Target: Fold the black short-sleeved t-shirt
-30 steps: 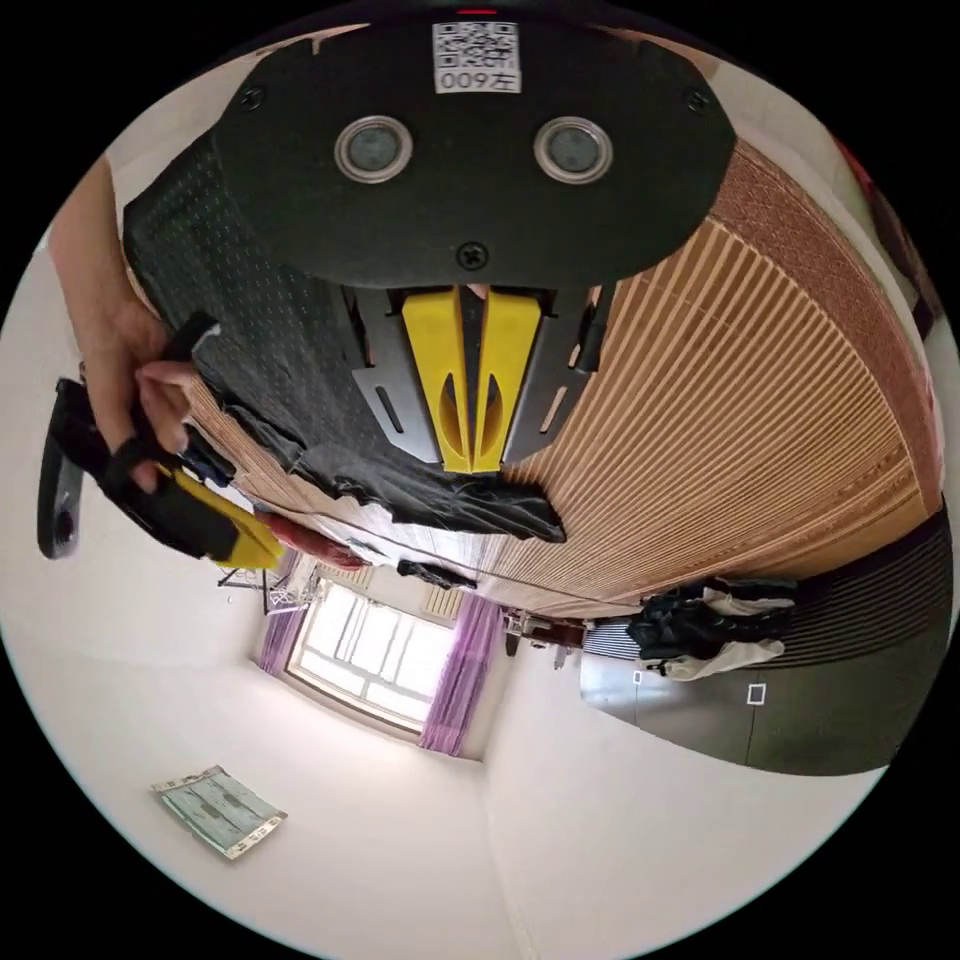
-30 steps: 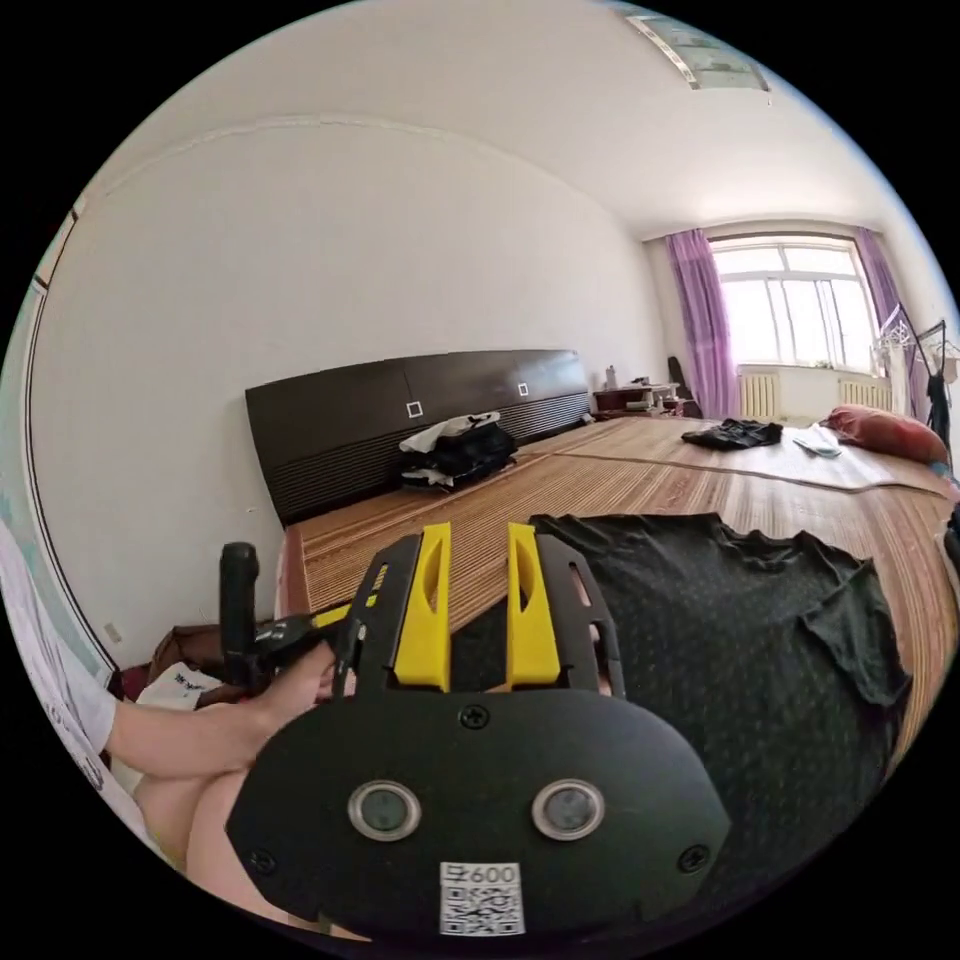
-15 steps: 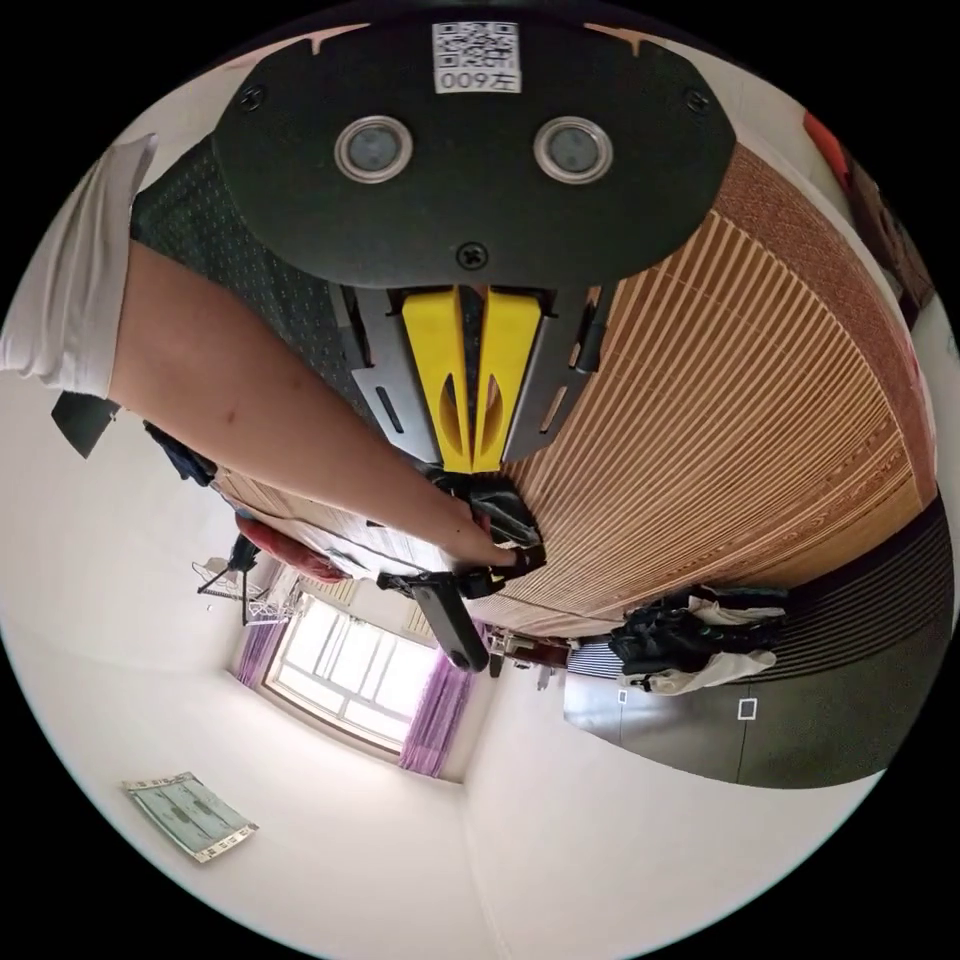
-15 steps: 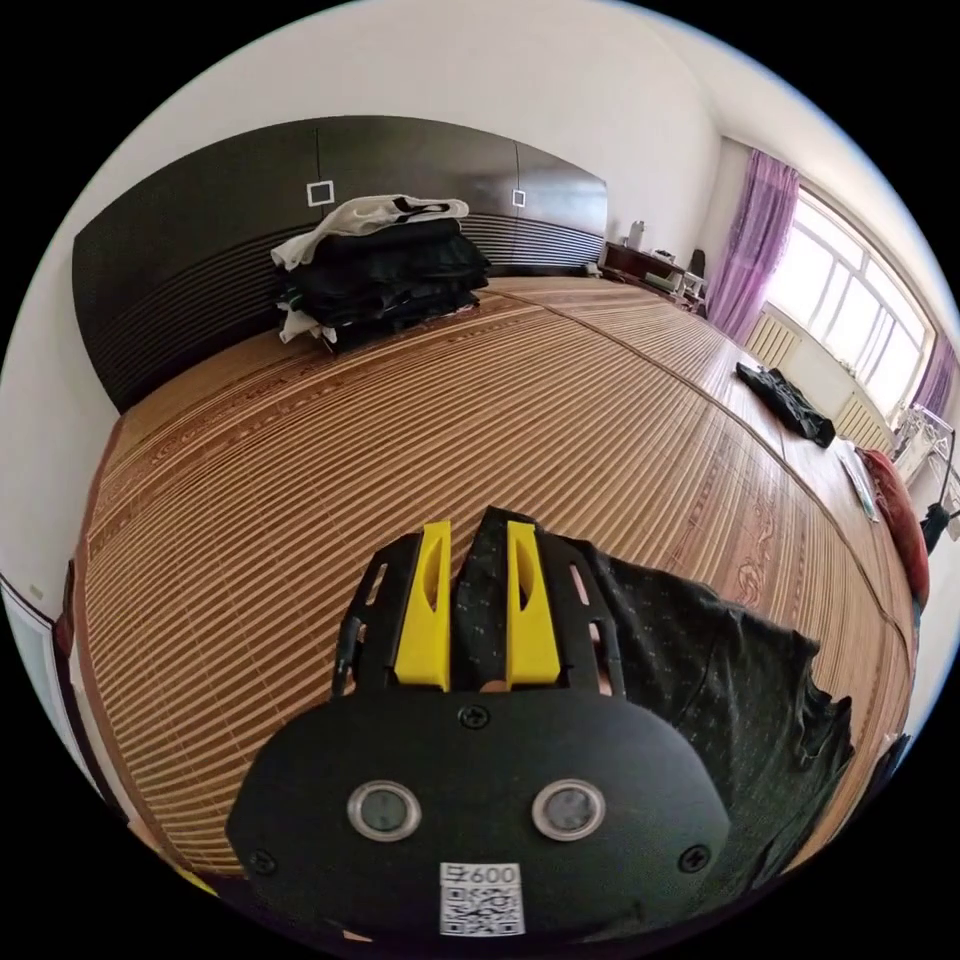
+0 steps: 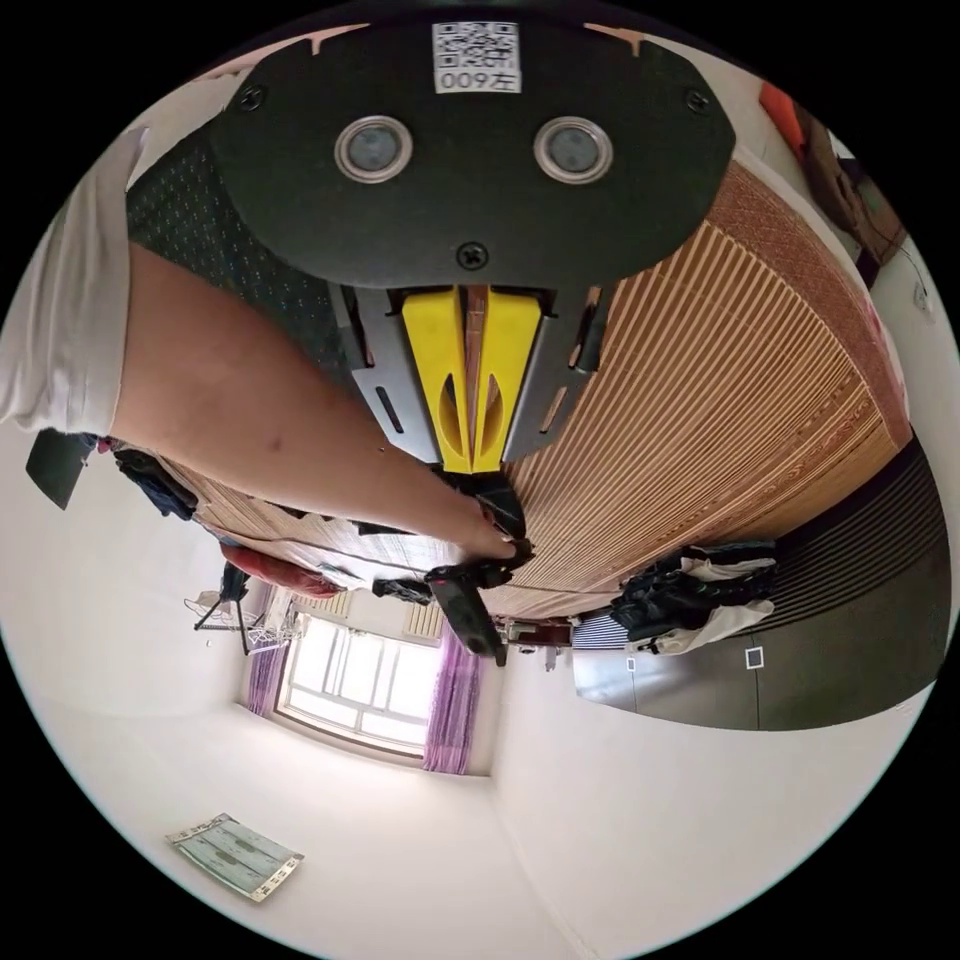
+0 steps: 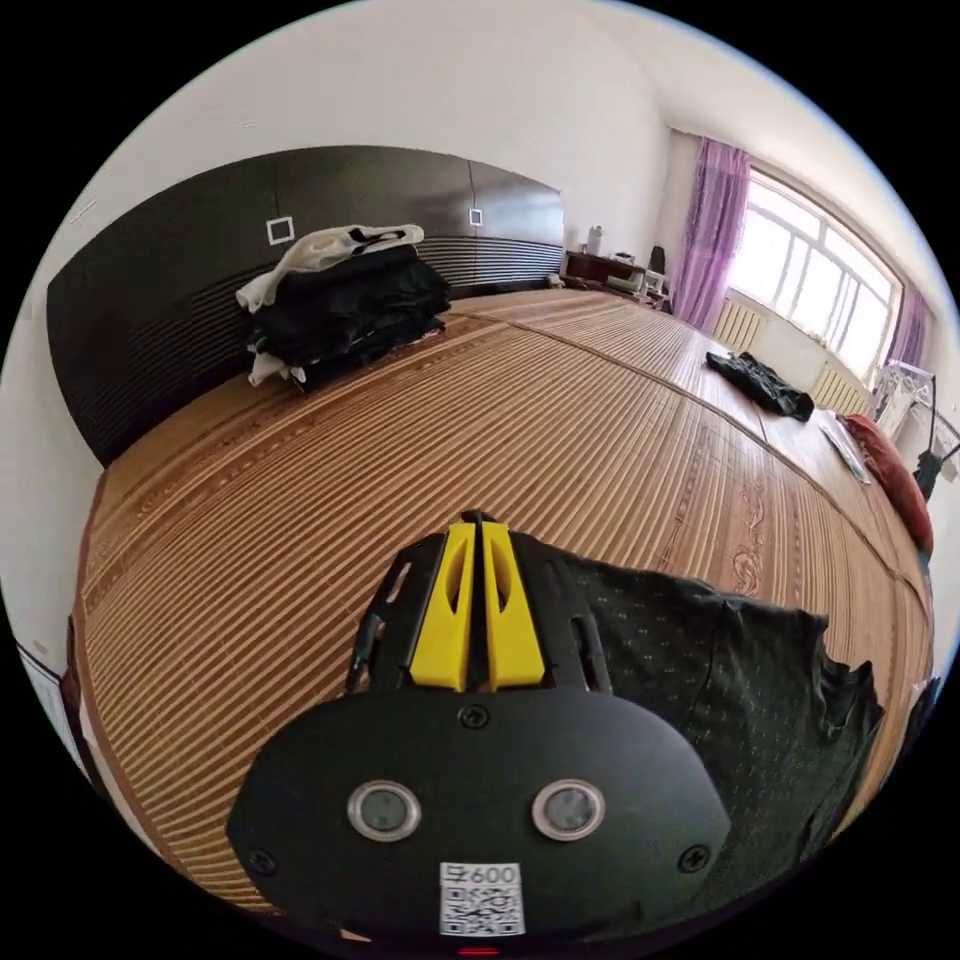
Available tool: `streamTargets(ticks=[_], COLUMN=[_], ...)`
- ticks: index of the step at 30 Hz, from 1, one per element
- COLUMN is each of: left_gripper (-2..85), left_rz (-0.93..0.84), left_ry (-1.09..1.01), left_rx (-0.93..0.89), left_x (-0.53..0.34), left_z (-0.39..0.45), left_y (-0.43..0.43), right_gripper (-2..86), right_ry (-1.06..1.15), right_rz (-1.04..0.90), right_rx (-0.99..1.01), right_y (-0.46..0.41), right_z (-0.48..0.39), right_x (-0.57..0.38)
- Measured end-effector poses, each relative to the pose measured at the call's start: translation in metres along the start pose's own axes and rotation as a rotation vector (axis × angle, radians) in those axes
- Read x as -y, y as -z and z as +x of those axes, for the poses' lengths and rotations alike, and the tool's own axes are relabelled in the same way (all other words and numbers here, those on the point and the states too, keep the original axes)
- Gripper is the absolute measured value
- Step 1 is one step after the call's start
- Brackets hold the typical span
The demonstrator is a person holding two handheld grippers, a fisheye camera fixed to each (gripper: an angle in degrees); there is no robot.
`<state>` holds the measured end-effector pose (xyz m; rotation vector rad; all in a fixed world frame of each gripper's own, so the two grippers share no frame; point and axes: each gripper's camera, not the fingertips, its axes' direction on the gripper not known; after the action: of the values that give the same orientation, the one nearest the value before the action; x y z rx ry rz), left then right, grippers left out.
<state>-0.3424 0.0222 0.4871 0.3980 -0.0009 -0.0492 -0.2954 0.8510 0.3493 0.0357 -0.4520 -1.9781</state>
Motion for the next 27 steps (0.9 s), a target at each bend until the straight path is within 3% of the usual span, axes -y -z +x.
streamTargets(ticks=[3, 11, 24, 27], left_gripper=[0.2, 0.2, 0.1, 0.2], left_rz=[0.007, 0.03, -0.005, -0.029], left_ry=[0.025, 0.043, -0.032, -0.04], left_rx=[-0.001, -0.033, -0.016, -0.005], left_x=[0.012, 0.041, 0.084, 0.093], left_z=[-0.007, -0.004, 0.022, 0.025], left_y=[0.003, 0.01, 0.007, 0.005], right_gripper=[-0.8, -0.9, -0.8, -0.7], right_ry=[-0.043, -0.105, -0.556, -0.656], right_rz=[0.099, 0.289, 0.32, 0.457], right_rx=[0.092, 0.086, 0.068, 0.118], right_y=[0.052, 0.18, 0.182, 0.183], right_z=[0.038, 0.155, 0.248, 0.26], right_x=[-0.006, -0.08, -0.175, -0.198])
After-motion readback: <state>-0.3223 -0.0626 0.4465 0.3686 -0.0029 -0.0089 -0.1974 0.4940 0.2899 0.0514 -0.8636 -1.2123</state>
